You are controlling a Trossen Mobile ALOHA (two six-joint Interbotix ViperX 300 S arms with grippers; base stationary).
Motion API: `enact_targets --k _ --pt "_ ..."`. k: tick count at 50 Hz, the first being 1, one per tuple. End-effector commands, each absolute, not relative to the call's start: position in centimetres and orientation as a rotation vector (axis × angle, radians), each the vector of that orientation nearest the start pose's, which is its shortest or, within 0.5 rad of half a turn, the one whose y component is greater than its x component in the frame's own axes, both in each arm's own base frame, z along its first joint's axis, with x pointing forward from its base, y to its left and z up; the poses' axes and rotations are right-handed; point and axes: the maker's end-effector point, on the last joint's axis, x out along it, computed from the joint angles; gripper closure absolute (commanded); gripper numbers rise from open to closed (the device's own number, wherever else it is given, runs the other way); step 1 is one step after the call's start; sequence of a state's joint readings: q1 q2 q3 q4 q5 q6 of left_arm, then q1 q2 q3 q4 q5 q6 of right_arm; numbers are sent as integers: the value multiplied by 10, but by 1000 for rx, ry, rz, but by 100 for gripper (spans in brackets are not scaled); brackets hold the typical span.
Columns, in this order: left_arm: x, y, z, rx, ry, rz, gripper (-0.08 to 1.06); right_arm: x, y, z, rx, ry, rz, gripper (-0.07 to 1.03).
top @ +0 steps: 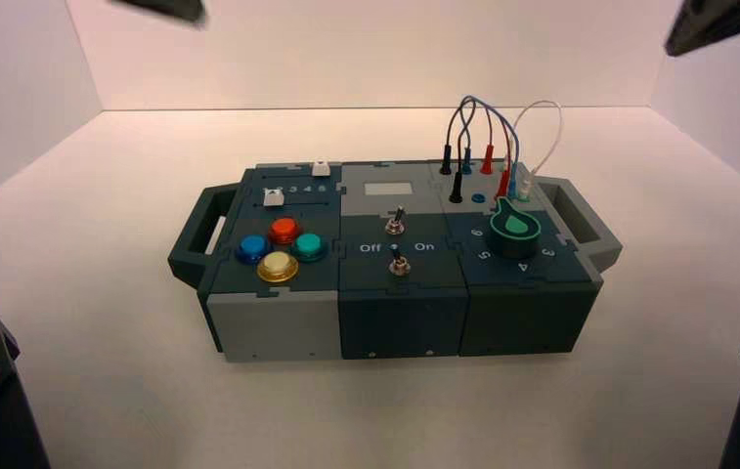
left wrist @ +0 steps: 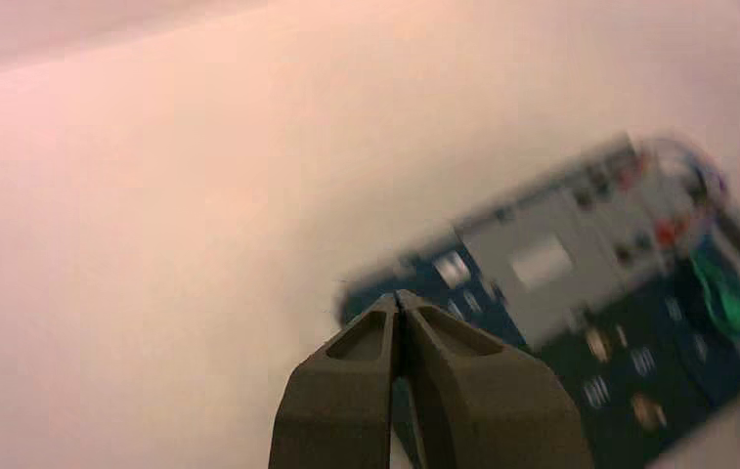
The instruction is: Turn the knob to position 2.
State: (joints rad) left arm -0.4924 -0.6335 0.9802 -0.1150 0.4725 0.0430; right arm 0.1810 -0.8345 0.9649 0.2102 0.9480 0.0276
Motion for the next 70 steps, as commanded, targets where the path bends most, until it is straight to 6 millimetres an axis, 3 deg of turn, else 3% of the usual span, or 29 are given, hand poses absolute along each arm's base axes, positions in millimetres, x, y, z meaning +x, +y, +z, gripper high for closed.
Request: enact_targets --k 1,14,26,42,56,70 --pt "237 -161 177 159 827 -558 101 191 85 190 117 1117 315 99" --pt "238 -205 167 229 886 -658 101 196 90 172 76 1205 321 99" --pt "227 -248 142 303 986 -748 101 203 86 168 46 1190 304 99" --pt "211 -286 110 381 1090 -809 101 203 79 161 2 1202 282 99" --pt "204 -320 91 424 1137 -849 101 201 74 159 -28 1195 272 99" --pt "203 -339 82 448 1153 -870 101 200 73 165 -25 1169 274 99"
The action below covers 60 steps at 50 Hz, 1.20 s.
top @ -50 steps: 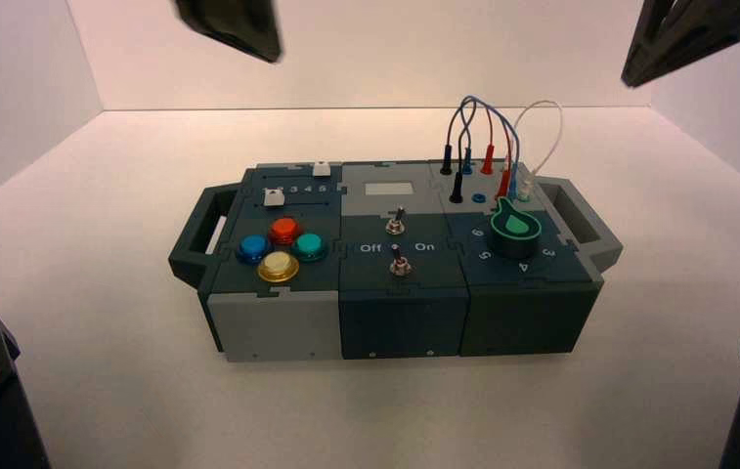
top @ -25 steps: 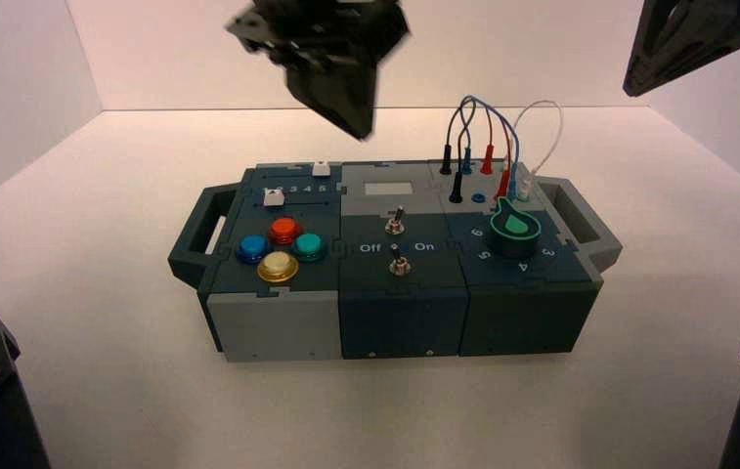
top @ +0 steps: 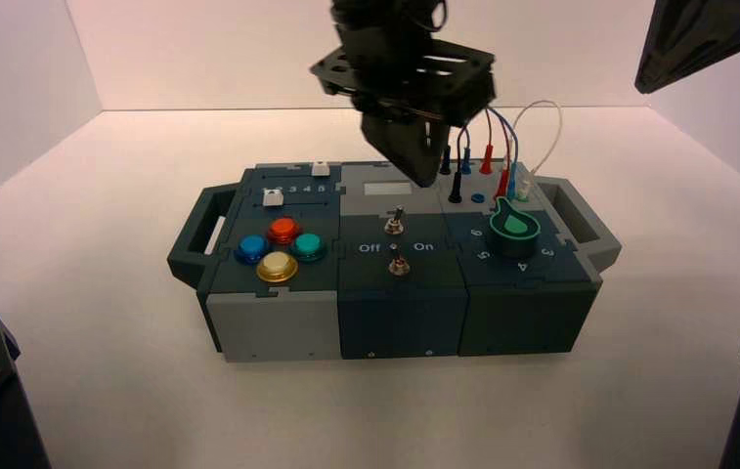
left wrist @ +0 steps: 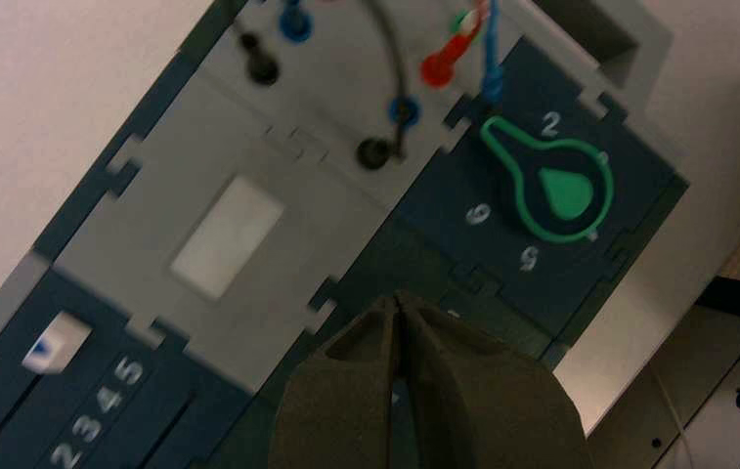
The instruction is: Turn the knob to position 2.
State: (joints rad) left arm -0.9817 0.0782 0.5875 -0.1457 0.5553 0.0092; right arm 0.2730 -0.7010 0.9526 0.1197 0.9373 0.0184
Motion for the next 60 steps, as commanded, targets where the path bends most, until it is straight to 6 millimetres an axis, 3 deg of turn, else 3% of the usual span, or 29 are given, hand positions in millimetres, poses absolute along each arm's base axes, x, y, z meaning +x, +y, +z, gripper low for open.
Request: enact_targets --k 1,32,60 --pt "204 -341 82 447 1152 -872 101 200 73 165 -25 1169 274 98" --pt "215 -375 66 484 1185 -888 101 200 73 166 -29 1167 276 98" --pt "218 -385 57 508 1211 -891 101 200 73 165 -30 1168 275 98"
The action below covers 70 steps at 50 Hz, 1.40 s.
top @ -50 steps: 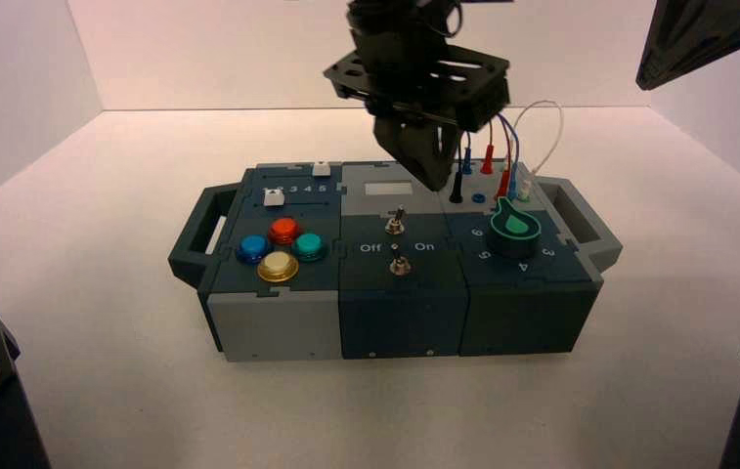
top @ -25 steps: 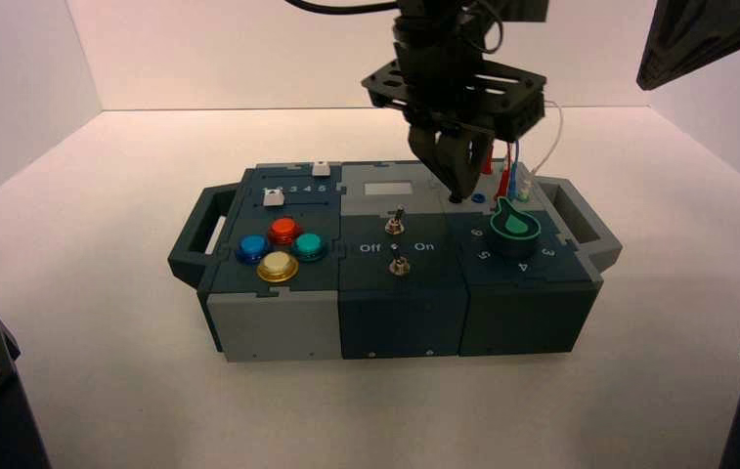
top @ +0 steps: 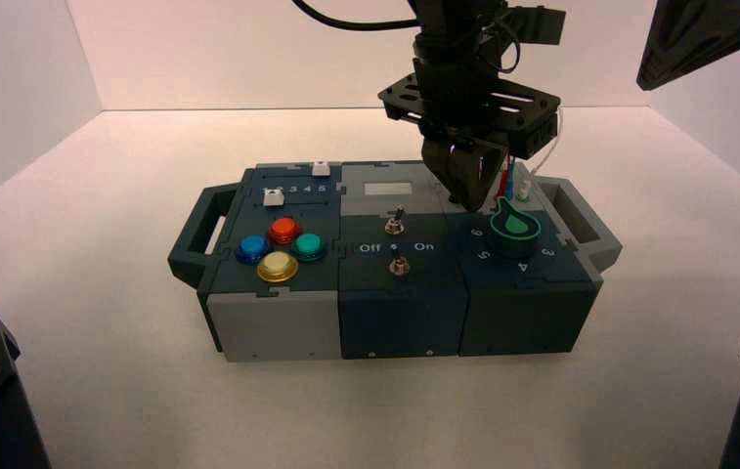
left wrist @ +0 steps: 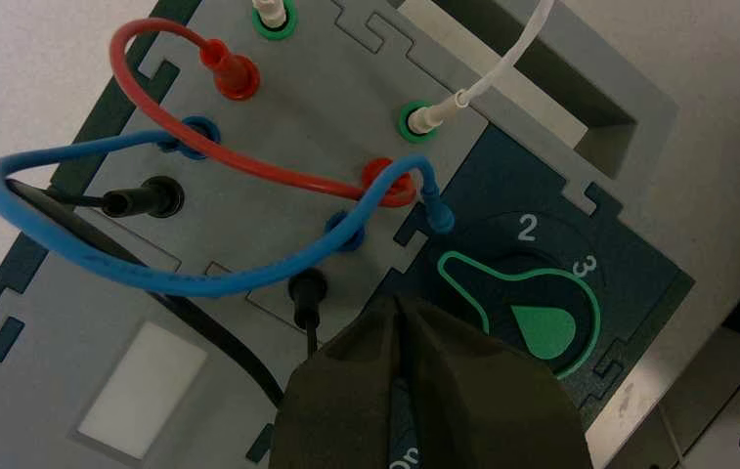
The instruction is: Turn the knob to position 2.
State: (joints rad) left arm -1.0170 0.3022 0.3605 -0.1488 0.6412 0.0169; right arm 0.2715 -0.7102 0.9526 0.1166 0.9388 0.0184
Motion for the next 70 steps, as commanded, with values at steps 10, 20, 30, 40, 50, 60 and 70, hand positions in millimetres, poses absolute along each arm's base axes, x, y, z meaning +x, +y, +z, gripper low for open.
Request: enact_targets --k 10,20,30,40,50,60,70 --pt "212 -390 56 520 1213 -904 101 200 73 165 -30 1168 275 98" --pt "207 -395 57 531 1215 -917 101 200 73 165 -30 1168 275 99" --pt "206 -396 59 534 1216 -921 101 200 73 165 -28 1168 274 99" --pt "203 -398 60 537 1214 -926 101 201 73 166 -30 1164 275 99" --pt "203 -399 60 540 1216 -928 101 200 73 166 -25 1170 272 98" --pt "203 -399 56 547 1223 -926 101 199 73 170 -27 1183 274 99" --pt "204 -402 56 556 1224 -933 101 198 73 175 -26 1174 275 99"
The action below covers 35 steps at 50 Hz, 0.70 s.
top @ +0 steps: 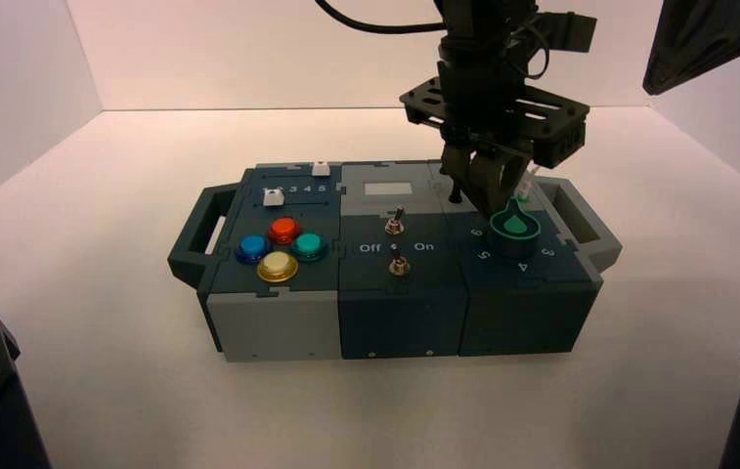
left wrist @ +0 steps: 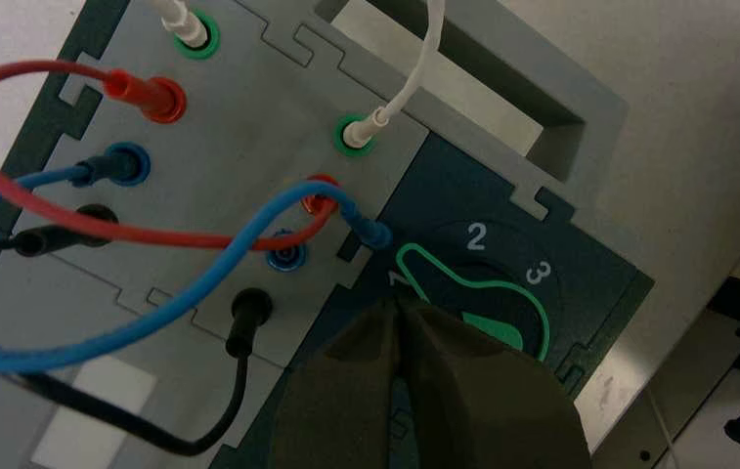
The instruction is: Turn the knob to position 2.
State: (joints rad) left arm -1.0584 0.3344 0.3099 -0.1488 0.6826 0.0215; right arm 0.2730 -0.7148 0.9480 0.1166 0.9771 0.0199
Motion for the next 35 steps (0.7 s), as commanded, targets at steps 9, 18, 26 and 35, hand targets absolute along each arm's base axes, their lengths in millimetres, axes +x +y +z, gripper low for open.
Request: enact_targets --k 9,18,26,35 --pt "206 -407 59 561 1221 -941 101 196 73 179 -24 1159 280 99" --pt "207 -412 59 565 1221 -946 101 195 72 181 -22 1159 278 99" --pt "207 -415 59 569 1224 -948 101 194 73 182 -22 1156 281 99" --pt "205 -417 57 584 1232 -954 101 194 73 181 -23 1157 282 98"
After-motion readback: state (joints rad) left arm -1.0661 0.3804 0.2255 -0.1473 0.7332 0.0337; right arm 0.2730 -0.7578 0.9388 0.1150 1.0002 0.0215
